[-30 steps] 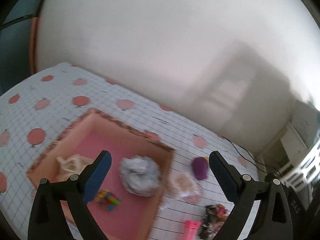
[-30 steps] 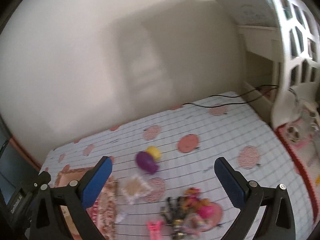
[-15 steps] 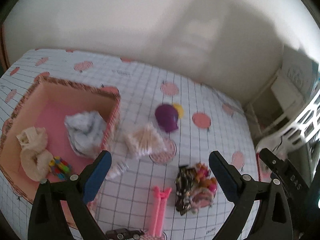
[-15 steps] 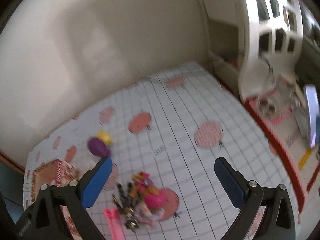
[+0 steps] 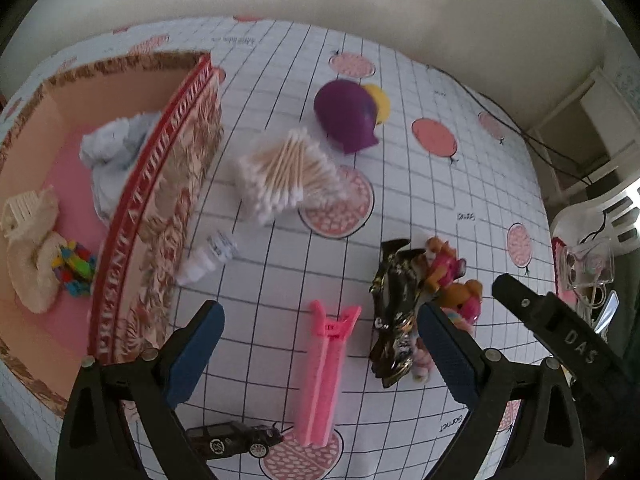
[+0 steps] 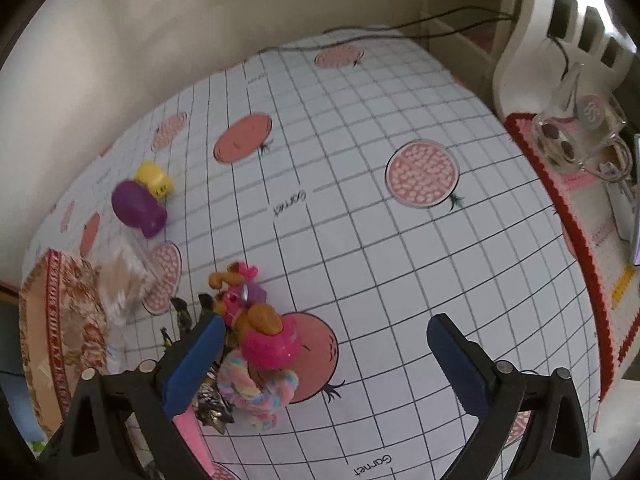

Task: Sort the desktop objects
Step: 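Move the left tool to the pink hair roller while the right tool moves to the pink doll, then grasp the pink hair roller with the left tool while the right tool grasps the pink-haired doll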

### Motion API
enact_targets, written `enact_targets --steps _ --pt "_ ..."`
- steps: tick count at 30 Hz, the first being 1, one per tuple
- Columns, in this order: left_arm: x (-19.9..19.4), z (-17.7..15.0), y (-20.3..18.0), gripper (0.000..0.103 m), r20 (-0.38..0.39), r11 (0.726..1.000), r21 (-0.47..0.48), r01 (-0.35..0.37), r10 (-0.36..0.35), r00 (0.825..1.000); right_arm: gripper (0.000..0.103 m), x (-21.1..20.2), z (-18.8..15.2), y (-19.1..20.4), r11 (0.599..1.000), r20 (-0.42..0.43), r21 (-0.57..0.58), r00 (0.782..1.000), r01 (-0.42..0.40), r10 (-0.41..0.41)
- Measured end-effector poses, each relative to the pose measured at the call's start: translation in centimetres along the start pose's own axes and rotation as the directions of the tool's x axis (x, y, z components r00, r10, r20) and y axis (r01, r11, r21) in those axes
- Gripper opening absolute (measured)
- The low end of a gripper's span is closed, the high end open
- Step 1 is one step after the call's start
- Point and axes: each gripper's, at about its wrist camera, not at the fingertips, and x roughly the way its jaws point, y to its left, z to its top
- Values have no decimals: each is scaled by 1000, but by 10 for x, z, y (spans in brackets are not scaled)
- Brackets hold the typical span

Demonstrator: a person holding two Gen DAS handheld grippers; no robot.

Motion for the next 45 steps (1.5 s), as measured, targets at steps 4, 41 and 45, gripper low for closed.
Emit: enact_targets --steps 4,41,45 --pt "7 -3 3 97 -29 1000 -6 -6 5 1000 91 8 -3 2 1000 -28 12 1000 -1 1" --pt "36 -21 -9 55 -122 985 166 -54 75 990 49 33 -21 31 998 -87 -57 996 -36 31" --pt "36 -22 -12 48 -110 976 200 -85 109 988 49 34 -23 31 998 -78 -46 996 -42 38"
